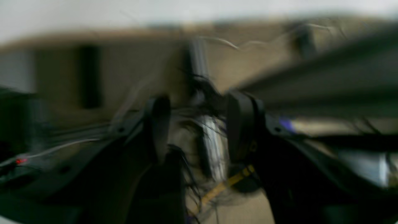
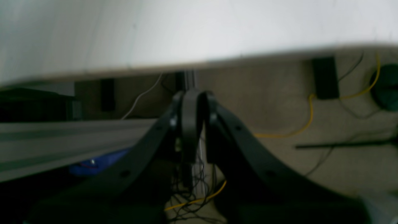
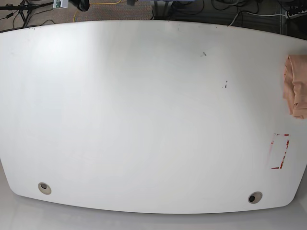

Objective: Fold the T-shirt properly

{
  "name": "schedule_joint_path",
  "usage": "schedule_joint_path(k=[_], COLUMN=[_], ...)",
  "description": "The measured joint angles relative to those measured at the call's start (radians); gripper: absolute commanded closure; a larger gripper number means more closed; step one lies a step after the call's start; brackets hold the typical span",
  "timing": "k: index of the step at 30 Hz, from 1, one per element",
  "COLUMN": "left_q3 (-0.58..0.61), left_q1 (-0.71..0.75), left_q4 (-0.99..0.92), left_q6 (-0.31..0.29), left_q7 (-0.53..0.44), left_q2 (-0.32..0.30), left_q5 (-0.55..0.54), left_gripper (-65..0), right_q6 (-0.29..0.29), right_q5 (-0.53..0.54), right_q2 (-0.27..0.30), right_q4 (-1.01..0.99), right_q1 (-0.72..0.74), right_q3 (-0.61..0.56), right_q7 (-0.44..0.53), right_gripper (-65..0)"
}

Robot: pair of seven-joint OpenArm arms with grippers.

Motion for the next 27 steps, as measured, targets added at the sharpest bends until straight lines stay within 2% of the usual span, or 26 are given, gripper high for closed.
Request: schedule_joint_path(k=[2,4,9,10,12,18,21,25,27], left_q3=[-0.003,-0.006,-0.005,-0.002,-0.002,-0.003,-0.004,-0.005,-0.006], left_q1=[-0.041,-0.094,-0.251,-0.295,-0.365,-0.52,-0.595,-0.684,-0.735], left_q4=[-0.093,-0.187,-0.454,-0.529,-0.637,-0.888,-1.007,-1.118,-1.183], left_q6=[-0.001,0.018,0.017,0.01,0.009,0.012,0.016,0.017,0.015], left_q7=[0.003,0.019,0.029,-0.021,0.007,0.001,0.011,0.0,0.003], left_q2=[-0.009,-0.012,-0.01,-0.009,-0.006,-0.006,-0.009,-0.009,-0.01], left_q5=[-0.001,0.001,0.003,-0.005,-0.002,-0.004,-0.002,-0.006,-0.004], left_gripper=[-26.3,-26.3,-26.3,-26.3,-26.3,-26.3,-26.3,-26.3,-26.3], right_q6=[-0.003,-0.002,-0.003,0.002,0.002,-0.005,-0.005,0.001,0.002], right_q5=[-0.011,-0.08,-0.193,-0.188,-0.23,-0.336,-0.401,-0.447,-0.459], right_q2=[0.006,0.011,0.016,0.023,0.03,0.031,0.027,0.033,0.047], right_q4=[-0.056,-0.129,-0.318,-0.352,-0.446,-0.652,-0.755,-0.876,-0.926], right_q1=[0.007,0.029,0.13,0.15,0.2,0.296,0.343,0.398,0.429], right_q3=[-0.024,-0.048,-0.055,-0.05,-0.05,-0.051,-0.056,-0.057,-0.058], right_q7=[0.013,0.002,-0.013,0.023,0.023,0.134,0.156,0.213,0.212], right_gripper=[-3.6,-3.6,-3.6,-3.6,-3.6,-3.6,-3.6,-3.6,-3.6])
